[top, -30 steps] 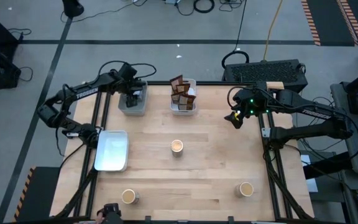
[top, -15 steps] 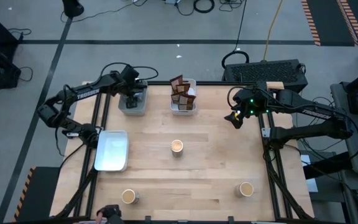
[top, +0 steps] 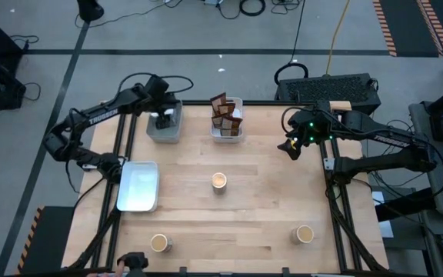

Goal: Sort spices by type
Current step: Put the white seasoning bottle into the gray bin

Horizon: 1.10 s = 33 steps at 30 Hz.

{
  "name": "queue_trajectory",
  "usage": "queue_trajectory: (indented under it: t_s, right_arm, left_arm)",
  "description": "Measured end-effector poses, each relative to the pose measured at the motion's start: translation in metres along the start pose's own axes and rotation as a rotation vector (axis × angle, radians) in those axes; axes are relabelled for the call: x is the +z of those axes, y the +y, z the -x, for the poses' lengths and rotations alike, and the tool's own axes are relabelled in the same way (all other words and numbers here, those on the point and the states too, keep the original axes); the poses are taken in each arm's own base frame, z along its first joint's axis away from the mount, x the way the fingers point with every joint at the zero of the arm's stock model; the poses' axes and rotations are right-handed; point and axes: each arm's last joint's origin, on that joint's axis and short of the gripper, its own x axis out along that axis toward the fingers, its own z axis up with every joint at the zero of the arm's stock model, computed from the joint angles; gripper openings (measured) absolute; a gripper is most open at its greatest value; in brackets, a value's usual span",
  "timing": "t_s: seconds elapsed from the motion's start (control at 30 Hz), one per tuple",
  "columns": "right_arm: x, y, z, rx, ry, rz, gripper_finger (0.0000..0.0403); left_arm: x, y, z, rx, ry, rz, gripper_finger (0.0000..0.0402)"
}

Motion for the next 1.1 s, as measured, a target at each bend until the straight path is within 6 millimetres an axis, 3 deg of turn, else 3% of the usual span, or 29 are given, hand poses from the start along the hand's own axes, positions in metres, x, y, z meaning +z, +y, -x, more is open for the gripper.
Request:
queue_trajectory:
  t_s: [0.2, 0.37, 0.6, 0.83, 0.93, 1.1]
  right_arm:
    - [0.0, 0.0, 0.0, 0.0, 0.0, 0.0, 0.0306]
    - [0.0, 0.0, 0.0, -0.002, -0.001, 0.001, 0.0306]
    - [0.0, -0.001, 0.0, -0.029, -0.007, 0.022, 0.0306]
    - [-0.012, -0.015, 0.001, -0.345, 0.034, -0.076, 0.0306]
    - [-0.014, -0.019, -0.001, -0.427, 0.044, -0.134, 0.0306]
    - [-0.021, -0.03, -0.02, -0.536, 0.082, -0.145, 0.0306]
  left_arm:
    - [0.004, 0.004, 0.021, 0.02, -0.028, -0.015, 0.0307]
    - [0.02, -0.002, 0.045, -0.041, -0.184, 0.049, 0.0307]
    - [0.063, -0.041, 0.052, -0.193, -0.392, 0.149, 0.0301]
    - [0.124, -0.092, 0.057, -0.232, -0.733, 0.031, 0.0297]
    - [0.143, -0.104, 0.061, -0.219, -0.882, 0.018, 0.0297]
    - [0.162, -0.115, 0.056, -0.273, -1.024, 0.089, 0.0297]
